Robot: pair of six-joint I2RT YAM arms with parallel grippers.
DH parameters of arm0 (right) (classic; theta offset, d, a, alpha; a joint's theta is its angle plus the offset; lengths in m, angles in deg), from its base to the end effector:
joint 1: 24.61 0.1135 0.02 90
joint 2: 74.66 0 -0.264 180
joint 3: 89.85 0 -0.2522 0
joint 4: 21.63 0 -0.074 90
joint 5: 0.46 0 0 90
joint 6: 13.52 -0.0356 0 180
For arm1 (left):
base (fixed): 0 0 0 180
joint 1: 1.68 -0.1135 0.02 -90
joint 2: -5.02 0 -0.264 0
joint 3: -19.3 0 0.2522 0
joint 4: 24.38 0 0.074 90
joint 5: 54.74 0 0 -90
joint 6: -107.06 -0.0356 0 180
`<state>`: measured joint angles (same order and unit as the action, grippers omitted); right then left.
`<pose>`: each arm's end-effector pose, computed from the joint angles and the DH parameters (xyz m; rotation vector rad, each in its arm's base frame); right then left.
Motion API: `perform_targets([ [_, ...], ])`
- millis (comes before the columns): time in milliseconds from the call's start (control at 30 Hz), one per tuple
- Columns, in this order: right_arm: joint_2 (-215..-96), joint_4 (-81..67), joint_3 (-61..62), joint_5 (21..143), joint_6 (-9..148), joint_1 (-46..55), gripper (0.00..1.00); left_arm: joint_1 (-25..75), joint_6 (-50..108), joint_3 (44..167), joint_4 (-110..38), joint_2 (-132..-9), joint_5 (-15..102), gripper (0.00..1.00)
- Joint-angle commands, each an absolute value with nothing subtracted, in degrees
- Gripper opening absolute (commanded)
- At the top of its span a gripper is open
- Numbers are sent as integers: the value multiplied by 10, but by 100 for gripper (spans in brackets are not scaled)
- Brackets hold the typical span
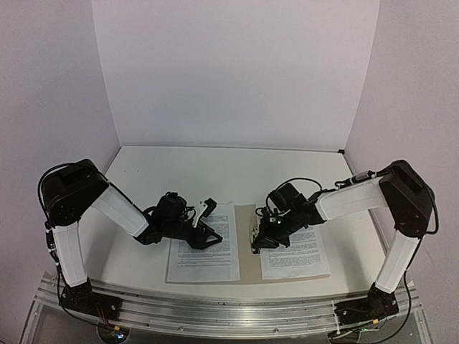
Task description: Put the files into the folder
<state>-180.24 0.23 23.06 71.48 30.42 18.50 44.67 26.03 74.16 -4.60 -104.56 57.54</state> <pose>0.2419 0.2415 0.1171 -0.0468 2.8689 0.8571 0.2262 -0.2566 0.0951 0.9541 2.0888 -0.9512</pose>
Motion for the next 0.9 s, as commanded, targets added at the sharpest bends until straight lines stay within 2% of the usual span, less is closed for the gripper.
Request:
perform_targets([
  [0, -1899, 203, 325, 895, 311, 170, 0, 438, 262, 725, -87, -1063, 557, 52],
  [333, -1874, 242, 284, 936, 301, 170, 1, 437, 266, 724, -83, -1062, 560, 52],
  [600, -1865, 260, 233, 923, 297, 170, 8, 433, 268, 720, -78, -1059, 565, 52],
  [767, -1865, 263, 222, 923, 295, 170, 0, 431, 270, 717, -73, -1058, 568, 52],
  [867, -1872, 263, 228, 923, 295, 170, 0, 430, 271, 715, -71, -1058, 569, 52],
])
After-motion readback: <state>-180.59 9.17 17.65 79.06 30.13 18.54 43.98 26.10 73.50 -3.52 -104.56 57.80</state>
